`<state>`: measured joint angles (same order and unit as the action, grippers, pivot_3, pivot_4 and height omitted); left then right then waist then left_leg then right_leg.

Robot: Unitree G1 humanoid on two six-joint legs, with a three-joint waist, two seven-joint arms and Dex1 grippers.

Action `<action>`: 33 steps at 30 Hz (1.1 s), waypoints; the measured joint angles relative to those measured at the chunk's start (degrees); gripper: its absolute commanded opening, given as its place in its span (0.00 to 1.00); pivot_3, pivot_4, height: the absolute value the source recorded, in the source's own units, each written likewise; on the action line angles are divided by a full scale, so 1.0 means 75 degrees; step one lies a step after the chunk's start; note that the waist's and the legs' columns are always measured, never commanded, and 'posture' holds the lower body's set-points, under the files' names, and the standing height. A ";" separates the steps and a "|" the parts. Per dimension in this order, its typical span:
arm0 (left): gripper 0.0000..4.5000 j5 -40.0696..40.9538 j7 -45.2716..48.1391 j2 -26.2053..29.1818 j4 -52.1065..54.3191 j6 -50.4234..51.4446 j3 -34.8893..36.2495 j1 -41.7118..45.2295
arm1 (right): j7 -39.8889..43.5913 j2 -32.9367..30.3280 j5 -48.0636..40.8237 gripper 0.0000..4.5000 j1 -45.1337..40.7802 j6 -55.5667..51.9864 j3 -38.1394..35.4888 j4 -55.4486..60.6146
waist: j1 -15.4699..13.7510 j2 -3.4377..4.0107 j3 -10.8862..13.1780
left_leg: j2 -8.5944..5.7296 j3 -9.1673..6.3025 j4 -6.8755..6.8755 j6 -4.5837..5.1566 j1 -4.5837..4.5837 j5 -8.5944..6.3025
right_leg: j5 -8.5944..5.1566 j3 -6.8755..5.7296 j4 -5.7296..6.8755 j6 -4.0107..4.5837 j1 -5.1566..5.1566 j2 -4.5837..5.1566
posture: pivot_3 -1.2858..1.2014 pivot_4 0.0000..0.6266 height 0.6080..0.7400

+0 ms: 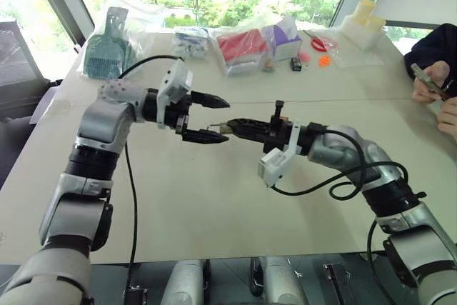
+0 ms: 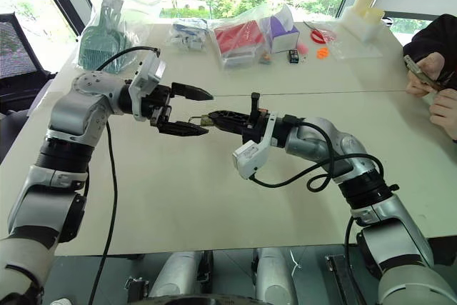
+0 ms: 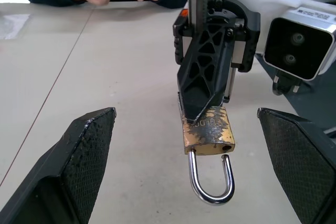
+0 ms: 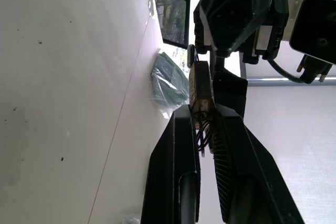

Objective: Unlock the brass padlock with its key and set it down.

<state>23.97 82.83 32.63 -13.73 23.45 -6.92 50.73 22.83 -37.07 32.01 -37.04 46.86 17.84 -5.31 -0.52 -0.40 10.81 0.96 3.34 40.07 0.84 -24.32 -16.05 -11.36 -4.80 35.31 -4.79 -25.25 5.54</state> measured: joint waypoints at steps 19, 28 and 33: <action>0.01 0.0203 -0.0074 0.0453 0.0754 0.0249 0.0229 -0.0756 | 0.0000 -0.0013 0.0086 0.00 0.0002 -0.0030 -0.0001 -0.0211 | 0.0002 0.0000 0.0000 | 0.0000 0.0000 0.0000 -0.0007 0.0002 0.0004 | 0.0000 0.0001 0.0002 0.0001 0.0000 0.0000 | 0.52 0.24 1.00; 0.01 -0.0156 0.0053 0.0556 0.0484 -0.0164 0.0030 -0.0952 | 0.0000 -0.0012 0.0086 0.00 0.0000 -0.0039 -0.0001 -0.0218 | -0.0006 0.0000 0.0000 | 0.0000 0.0002 0.0000 -0.0007 0.0002 0.0004 | 0.0000 0.0001 0.0002 0.0001 0.0000 0.0000 | 0.52 0.24 1.00; 0.01 -0.0337 -0.0182 0.0255 0.0094 -0.0438 -0.0043 -0.0946 | 0.0000 -0.0007 0.0084 0.00 0.0000 -0.0054 -0.0001 -0.0218 | -0.0006 0.0000 0.0000 | 0.0000 0.0002 0.0000 -0.0007 0.0002 0.0004 | 0.0000 0.0001 0.0003 0.0001 0.0001 0.0000 | 0.52 0.24 1.00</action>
<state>21.44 81.47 34.54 -13.02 20.17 -7.25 43.64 22.83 -37.13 32.64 -37.04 46.45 17.83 -6.94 -0.56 -0.40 10.81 0.95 3.36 40.07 0.79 -24.30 -16.01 -11.36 -4.79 35.33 -4.78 -25.24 5.54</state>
